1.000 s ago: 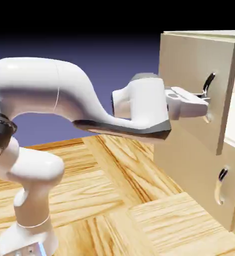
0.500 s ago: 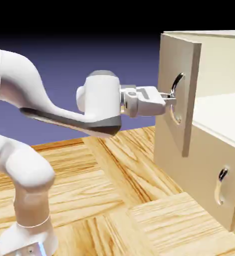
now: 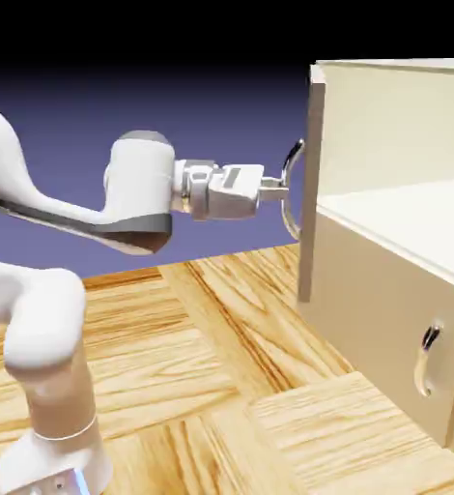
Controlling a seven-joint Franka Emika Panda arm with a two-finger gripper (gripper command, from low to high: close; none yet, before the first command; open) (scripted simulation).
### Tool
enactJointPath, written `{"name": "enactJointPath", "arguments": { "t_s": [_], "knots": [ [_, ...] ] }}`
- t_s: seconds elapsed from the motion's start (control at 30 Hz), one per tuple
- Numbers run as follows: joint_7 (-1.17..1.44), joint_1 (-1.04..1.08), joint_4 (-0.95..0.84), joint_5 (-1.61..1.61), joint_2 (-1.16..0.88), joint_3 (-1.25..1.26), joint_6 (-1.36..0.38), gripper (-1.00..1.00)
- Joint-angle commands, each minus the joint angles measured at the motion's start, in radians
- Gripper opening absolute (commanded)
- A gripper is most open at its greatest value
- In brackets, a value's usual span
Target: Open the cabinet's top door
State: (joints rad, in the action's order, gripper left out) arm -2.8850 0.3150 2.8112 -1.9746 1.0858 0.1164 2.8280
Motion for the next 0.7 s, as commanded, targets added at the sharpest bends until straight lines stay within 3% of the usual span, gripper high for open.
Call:
{"name": "enactJointPath", "arguments": {
  "t_s": [0.0,0.33,0.67],
  "knots": [
    [0.028,0.012,0.013,0.044,0.023,0.017,0.003,-1.0],
    [0.358,-0.053,0.136,0.479,0.224,0.122,-0.121,-1.0],
    [0.567,-0.287,0.169,0.906,0.37,0.363,-0.506,-1.0]
  ]
}}
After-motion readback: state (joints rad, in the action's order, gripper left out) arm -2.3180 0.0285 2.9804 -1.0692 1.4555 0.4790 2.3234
